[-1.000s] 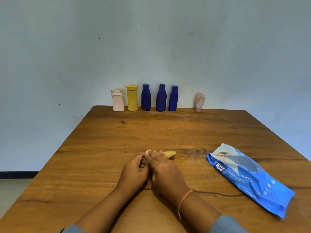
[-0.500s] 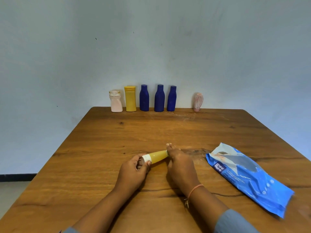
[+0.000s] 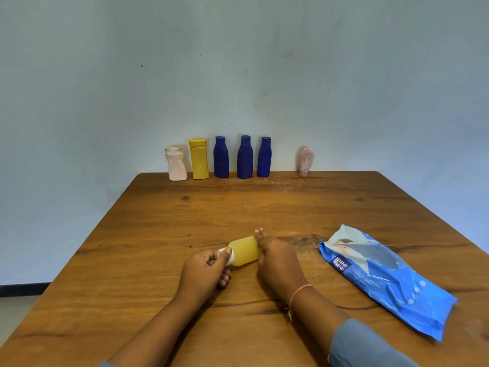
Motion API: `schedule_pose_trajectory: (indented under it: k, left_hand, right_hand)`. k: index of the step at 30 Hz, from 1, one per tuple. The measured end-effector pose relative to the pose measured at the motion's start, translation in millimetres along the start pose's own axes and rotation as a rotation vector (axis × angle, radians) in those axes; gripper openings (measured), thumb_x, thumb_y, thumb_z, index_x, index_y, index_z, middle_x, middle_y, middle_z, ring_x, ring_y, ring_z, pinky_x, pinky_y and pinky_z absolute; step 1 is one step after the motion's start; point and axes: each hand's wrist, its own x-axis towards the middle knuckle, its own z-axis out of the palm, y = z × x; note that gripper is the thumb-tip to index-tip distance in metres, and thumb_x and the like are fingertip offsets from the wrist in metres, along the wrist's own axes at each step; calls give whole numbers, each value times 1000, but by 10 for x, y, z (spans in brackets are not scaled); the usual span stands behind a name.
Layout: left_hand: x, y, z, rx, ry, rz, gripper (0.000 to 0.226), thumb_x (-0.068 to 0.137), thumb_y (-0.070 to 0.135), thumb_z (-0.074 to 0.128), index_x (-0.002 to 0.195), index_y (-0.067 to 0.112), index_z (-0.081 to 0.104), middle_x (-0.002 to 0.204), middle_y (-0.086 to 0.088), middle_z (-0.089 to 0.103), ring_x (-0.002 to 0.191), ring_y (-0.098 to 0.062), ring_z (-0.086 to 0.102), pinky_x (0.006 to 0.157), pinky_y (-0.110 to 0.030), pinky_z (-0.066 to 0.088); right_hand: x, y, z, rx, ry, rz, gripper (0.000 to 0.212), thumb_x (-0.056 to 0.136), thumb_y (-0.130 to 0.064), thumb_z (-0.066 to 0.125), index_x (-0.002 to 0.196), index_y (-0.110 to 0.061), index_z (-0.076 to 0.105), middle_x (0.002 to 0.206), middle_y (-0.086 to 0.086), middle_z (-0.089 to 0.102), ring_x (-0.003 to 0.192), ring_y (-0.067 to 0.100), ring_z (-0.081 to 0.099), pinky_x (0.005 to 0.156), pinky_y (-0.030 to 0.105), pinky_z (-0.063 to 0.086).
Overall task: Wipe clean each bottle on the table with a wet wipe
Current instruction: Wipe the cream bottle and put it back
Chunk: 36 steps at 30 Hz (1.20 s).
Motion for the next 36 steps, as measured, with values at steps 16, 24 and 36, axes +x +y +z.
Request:
schedule_pose_trajectory:
  k: [16, 24, 36]
  left_hand:
    - [9, 57, 24, 5, 45, -53, 32, 91, 33, 55, 77, 6, 66, 56, -10, 67, 42, -12, 58, 45, -19, 49]
    - [68, 34, -13, 181, 119, -56, 48, 86, 43, 59, 54, 7, 59, 48, -3, 56, 46, -13, 50, 49, -27, 36]
    - [-147, 93, 2, -254, 22, 117, 31, 78, -7, 65, 102, 12, 61, 94, 0, 67, 82, -7, 65, 66, -9, 50]
  right_hand:
    - [-174, -77, 42, -95, -117, 191, 55, 91, -9, 41, 145, -12, 28, 140, 8, 46, 122, 21, 47, 100, 28, 39]
    - [-477, -568, 167, 86, -150, -98, 57, 92, -5, 40, 146, -15, 26, 151, 3, 29, 137, 19, 31, 113, 26, 25]
    - [-251, -342, -200, 440, 114, -71, 45, 87, 4, 47, 128, -13, 55, 130, -2, 56, 122, 4, 49, 107, 18, 34]
